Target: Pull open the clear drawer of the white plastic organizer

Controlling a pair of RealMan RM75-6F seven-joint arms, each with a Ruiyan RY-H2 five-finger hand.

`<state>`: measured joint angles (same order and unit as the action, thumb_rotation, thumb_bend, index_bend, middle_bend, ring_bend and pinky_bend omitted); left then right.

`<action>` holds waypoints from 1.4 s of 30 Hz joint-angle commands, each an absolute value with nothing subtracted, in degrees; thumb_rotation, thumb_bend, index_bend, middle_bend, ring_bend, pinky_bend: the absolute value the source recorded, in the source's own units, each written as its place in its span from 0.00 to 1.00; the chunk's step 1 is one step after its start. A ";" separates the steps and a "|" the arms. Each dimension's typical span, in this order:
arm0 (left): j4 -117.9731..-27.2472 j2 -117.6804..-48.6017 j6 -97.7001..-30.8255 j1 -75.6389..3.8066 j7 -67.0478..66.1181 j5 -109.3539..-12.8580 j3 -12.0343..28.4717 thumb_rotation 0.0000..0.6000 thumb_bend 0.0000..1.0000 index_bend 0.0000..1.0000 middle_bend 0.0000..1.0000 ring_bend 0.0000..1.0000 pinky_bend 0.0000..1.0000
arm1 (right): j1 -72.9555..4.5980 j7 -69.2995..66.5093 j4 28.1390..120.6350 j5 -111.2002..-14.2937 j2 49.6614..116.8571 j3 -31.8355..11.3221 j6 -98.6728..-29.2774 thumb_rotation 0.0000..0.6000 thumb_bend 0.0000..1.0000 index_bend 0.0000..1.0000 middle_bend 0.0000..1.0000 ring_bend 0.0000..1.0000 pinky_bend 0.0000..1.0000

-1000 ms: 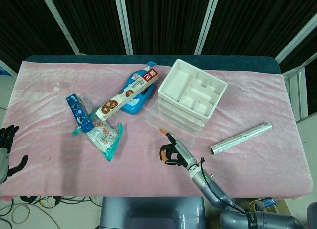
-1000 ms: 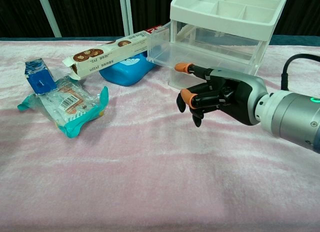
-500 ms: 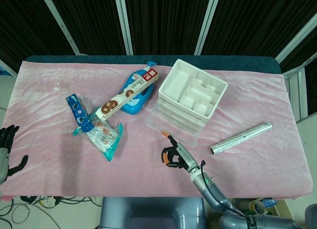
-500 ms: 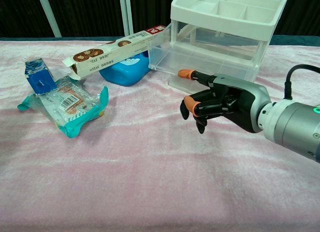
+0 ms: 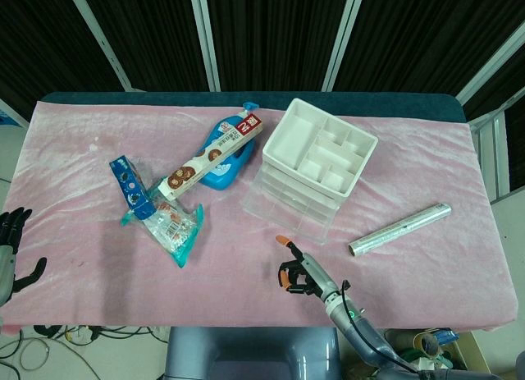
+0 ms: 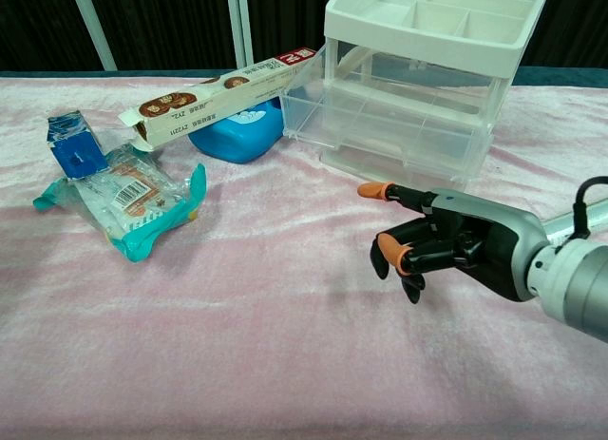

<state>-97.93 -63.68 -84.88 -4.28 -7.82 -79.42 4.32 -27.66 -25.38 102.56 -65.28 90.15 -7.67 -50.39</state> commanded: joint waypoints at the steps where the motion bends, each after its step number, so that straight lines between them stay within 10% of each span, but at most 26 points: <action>1: -97.95 -63.67 -84.91 -4.26 -7.81 -79.46 4.30 1.00 0.33 0.07 0.04 0.02 0.08 | -26.42 -26.34 102.88 -66.20 88.53 -6.32 -50.27 1.00 0.59 0.00 0.65 0.76 0.65; 13: -98.16 -63.72 -85.07 -4.20 -7.96 -79.48 4.30 1.00 0.33 0.07 0.04 0.02 0.09 | -20.47 -34.26 104.36 -69.53 71.89 -4.10 -52.26 1.00 0.59 0.00 0.61 0.74 0.63; 24: -98.47 -63.80 -85.32 -4.08 -8.21 -79.45 4.32 1.00 0.33 0.07 0.04 0.02 0.10 | -17.67 -21.36 103.09 -64.48 52.98 -3.51 -56.62 1.00 0.27 0.00 0.19 0.40 0.30; 42: -98.57 -63.37 -85.16 -4.14 -8.25 -79.73 4.20 1.00 0.33 0.07 0.04 0.02 0.08 | -10.31 -1.20 79.40 -91.15 66.64 -2.05 -87.31 1.00 0.16 0.00 0.10 0.33 0.20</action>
<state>-98.57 -63.37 -85.16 -4.14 -8.26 -79.74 4.20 -11.83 -3.43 84.90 -86.02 62.46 -2.52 -82.10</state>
